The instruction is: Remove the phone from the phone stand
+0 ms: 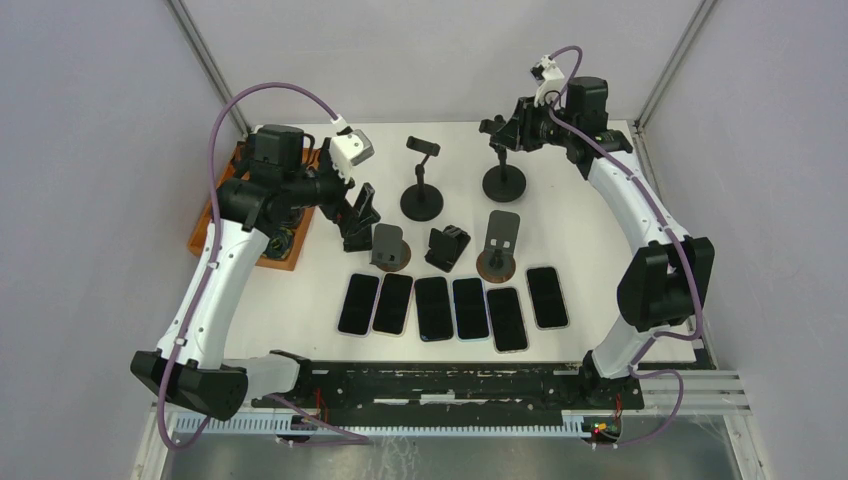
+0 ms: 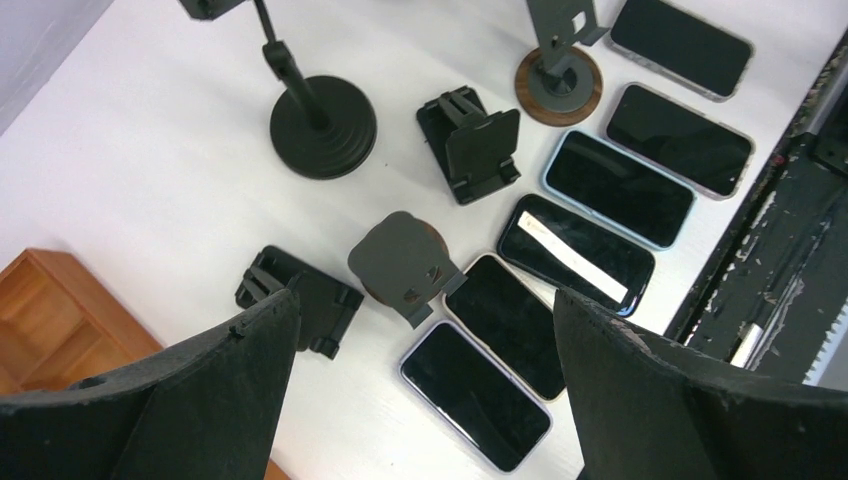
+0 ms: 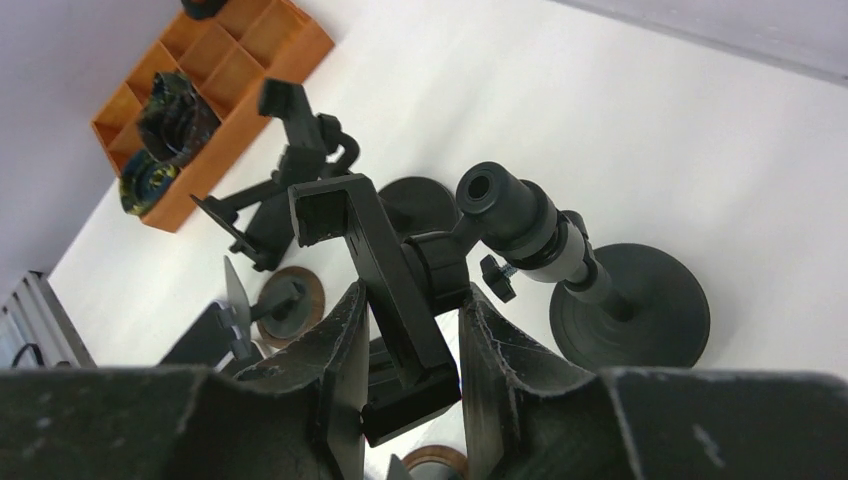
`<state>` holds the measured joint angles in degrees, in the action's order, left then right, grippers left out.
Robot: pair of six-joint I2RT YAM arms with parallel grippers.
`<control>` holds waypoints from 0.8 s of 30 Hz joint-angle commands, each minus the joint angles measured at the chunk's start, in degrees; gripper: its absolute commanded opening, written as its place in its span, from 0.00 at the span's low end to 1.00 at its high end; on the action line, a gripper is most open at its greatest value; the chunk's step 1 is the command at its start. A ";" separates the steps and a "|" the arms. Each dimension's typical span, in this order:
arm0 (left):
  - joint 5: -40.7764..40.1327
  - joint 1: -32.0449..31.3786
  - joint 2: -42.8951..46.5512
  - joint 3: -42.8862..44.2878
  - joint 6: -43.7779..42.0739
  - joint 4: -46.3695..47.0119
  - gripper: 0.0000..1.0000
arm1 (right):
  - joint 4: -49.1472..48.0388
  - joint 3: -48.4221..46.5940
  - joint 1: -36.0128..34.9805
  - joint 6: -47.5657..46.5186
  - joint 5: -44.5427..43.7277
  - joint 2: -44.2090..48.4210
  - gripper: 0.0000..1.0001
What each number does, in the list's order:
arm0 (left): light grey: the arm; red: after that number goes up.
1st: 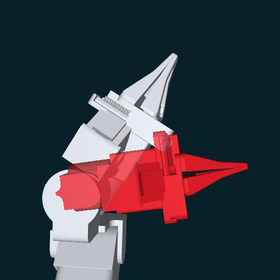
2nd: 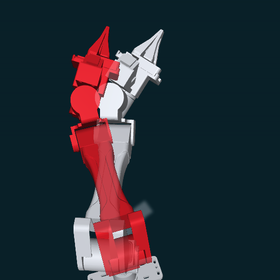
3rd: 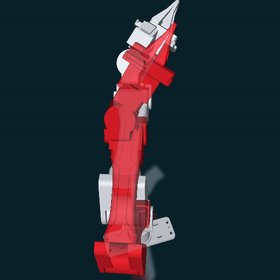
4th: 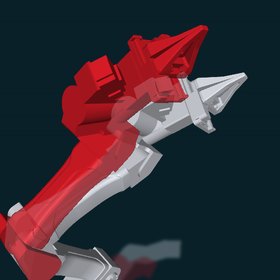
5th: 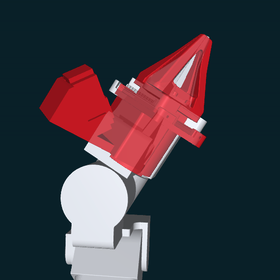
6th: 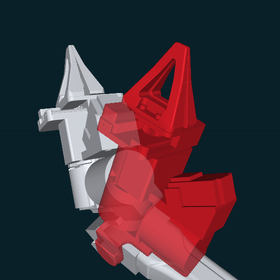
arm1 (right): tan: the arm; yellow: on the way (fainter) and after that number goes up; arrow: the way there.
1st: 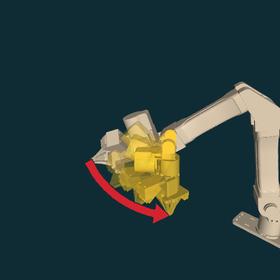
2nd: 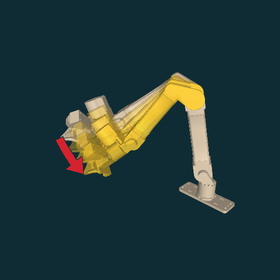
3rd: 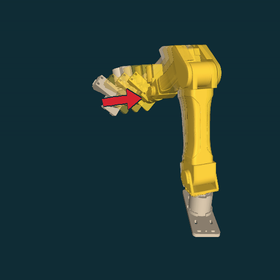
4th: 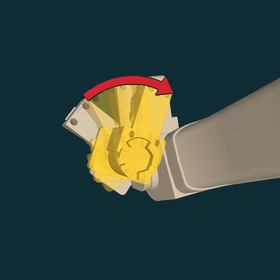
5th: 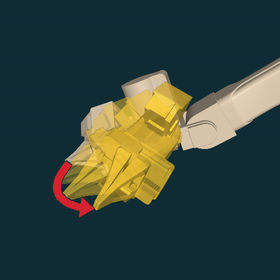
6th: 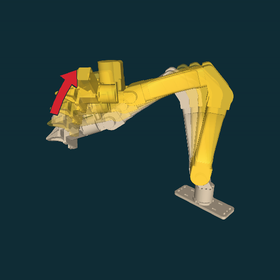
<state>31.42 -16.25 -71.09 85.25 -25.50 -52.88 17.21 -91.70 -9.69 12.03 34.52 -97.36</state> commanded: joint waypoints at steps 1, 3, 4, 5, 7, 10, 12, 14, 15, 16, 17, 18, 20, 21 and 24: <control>-2.18 1.29 -0.86 -0.78 2.68 1.72 1.00 | -9.02 -0.37 0.45 -4.82 1.16 1.13 0.00; -2.29 2.00 -1.27 -1.27 2.97 2.22 1.00 | -10.04 1.23 0.84 -4.81 1.34 1.09 0.00; -2.47 2.36 -1.47 -1.42 3.15 2.57 1.00 | -10.07 2.03 1.00 -4.90 1.42 1.00 0.00; -2.80 2.70 -1.62 -1.75 3.55 3.14 1.00 | -10.03 2.71 1.16 -5.04 1.42 0.97 0.00; -3.98 3.41 -2.04 -2.51 4.94 4.59 1.00 | -9.18 3.41 1.48 -5.29 1.26 0.75 0.02; -6.63 4.06 -2.59 -3.62 5.52 6.72 1.00 | -7.02 3.89 1.94 -5.83 1.16 0.59 0.33; -8.30 4.42 -2.68 -4.65 5.90 8.61 1.00 | -6.02 4.35 2.16 -6.23 0.70 1.13 0.45; -8.72 5.28 -2.56 -5.67 6.51 10.47 1.00 | -5.57 5.00 2.48 -6.88 -0.46 2.65 0.56; -8.74 5.53 -2.56 -6.05 6.73 10.86 1.00 | -5.61 5.29 2.75 -6.85 -0.87 3.37 0.61; -8.66 5.67 -2.56 -6.35 6.89 11.29 1.00 | -5.61 5.39 3.03 -6.97 -1.03 4.03 0.65; -8.57 5.70 -2.69 -6.63 6.99 11.57 1.00 | -5.28 5.27 3.20 -7.33 -1.11 4.78 0.72; -8.50 5.78 -2.72 -6.79 7.08 11.90 1.00 | -4.76 4.88 3.41 -7.73 -1.56 5.38 0.78; -8.46 5.92 -2.85 -7.02 7.27 12.56 1.00 | -2.37 3.49 3.86 -9.00 -2.40 6.02 0.97; -8.48 6.12 -2.92 -7.17 7.49 13.07 1.00 | -0.95 2.41 4.07 -9.88 -3.07 6.13 0.98; -7.94 7.46 -2.99 -8.00 8.93 15.56 1.00 | 4.33 -0.39 4.78 -11.11 -6.30 6.91 0.98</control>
<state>23.40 -10.24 -73.91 77.97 -20.29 -43.03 16.82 -87.24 -5.89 4.08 32.64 -93.71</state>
